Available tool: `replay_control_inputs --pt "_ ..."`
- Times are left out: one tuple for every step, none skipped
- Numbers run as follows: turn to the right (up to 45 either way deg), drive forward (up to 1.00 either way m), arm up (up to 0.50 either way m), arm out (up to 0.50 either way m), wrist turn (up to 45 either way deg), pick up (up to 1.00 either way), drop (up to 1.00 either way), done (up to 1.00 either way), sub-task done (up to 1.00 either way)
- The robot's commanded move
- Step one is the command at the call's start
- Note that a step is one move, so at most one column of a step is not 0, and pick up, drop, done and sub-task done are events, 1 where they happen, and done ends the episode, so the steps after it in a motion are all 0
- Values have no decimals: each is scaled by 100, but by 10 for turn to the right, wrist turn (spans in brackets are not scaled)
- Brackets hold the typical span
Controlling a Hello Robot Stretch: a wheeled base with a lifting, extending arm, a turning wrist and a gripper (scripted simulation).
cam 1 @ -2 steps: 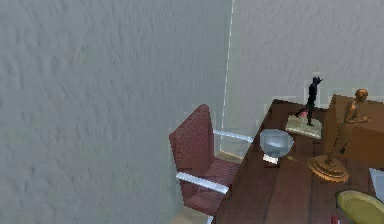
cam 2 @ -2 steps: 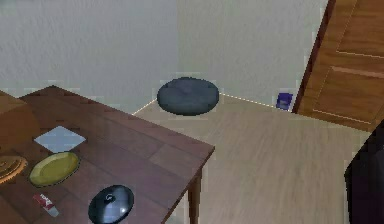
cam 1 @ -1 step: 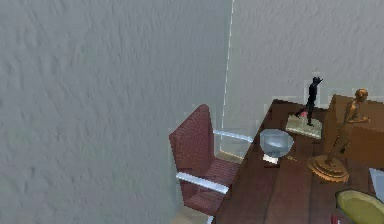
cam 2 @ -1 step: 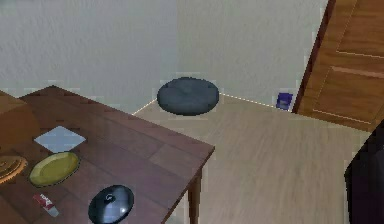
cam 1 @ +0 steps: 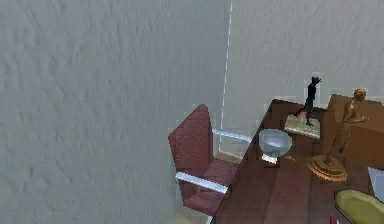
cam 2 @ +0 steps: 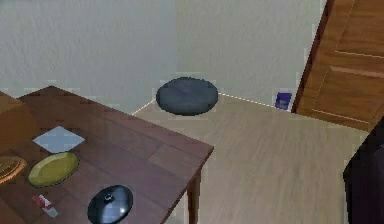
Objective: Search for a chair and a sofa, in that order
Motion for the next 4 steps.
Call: replay_control_inputs --pt "-450 0 0 0 0 0 0 0 0" --pt "-150 0 0 0 0 0 0 0 0" --pt "0 30 0 0 0 0 0 0 0" --pt "-60 0 0 0 0 0 0 0 0"
